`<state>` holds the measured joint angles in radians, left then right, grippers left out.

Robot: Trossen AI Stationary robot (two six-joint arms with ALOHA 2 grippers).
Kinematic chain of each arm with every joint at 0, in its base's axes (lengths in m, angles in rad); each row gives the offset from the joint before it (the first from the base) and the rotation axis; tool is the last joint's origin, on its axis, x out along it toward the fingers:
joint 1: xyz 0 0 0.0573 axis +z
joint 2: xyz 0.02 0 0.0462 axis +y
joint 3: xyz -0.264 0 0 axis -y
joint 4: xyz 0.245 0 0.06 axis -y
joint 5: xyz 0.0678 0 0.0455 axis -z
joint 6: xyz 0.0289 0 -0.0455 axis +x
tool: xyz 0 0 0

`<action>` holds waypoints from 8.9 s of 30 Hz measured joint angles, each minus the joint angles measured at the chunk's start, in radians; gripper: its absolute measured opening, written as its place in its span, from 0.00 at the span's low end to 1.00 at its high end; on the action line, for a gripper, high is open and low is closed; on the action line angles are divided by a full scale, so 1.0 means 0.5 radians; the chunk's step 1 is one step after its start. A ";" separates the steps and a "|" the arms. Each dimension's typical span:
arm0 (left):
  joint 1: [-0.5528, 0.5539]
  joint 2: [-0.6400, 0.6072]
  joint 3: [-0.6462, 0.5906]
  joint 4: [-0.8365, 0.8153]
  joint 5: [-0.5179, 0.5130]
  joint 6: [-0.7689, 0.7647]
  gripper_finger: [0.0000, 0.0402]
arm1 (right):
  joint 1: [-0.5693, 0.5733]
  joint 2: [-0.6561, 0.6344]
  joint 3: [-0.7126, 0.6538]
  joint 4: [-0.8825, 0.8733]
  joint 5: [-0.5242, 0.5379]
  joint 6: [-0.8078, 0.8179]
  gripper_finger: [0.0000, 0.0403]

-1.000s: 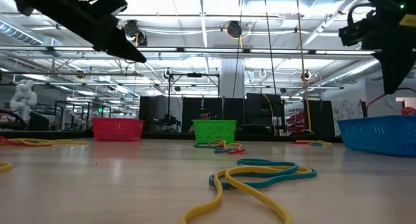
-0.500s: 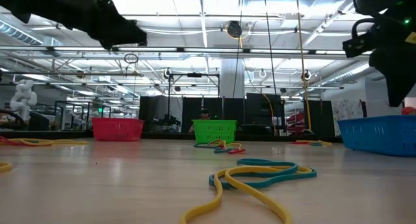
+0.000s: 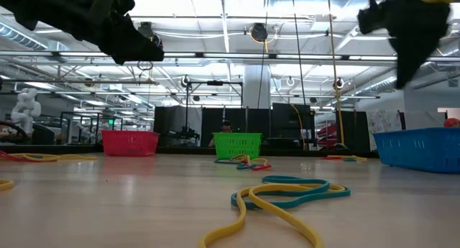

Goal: Sort rubber bands into baskets
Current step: Put the red rubber band into the blue bin

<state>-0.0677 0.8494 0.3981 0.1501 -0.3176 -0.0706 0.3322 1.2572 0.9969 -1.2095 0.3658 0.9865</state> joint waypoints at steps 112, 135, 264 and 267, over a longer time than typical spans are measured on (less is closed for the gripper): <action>-0.008 0.002 0.002 0.237 0.093 -0.036 0.28 | -1.411 -0.485 -0.429 1.602 -0.797 -1.052 0.00; -0.197 0.004 0.208 -0.131 0.039 -0.126 0.28 | -0.374 -0.538 0.130 0.033 -0.267 -0.034 0.00; -0.638 0.261 0.388 -0.735 0.406 -0.089 0.28 | 0.838 0.698 0.054 0.478 -1.155 0.149 0.22; -0.638 0.261 0.388 -0.735 0.392 -0.089 0.28 | 0.860 0.698 0.053 0.398 -1.146 0.134 0.22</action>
<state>-0.3866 0.9798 0.5919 -0.2173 -0.1215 -0.1150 0.7620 1.6062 1.0236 -1.0104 -0.2072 1.0537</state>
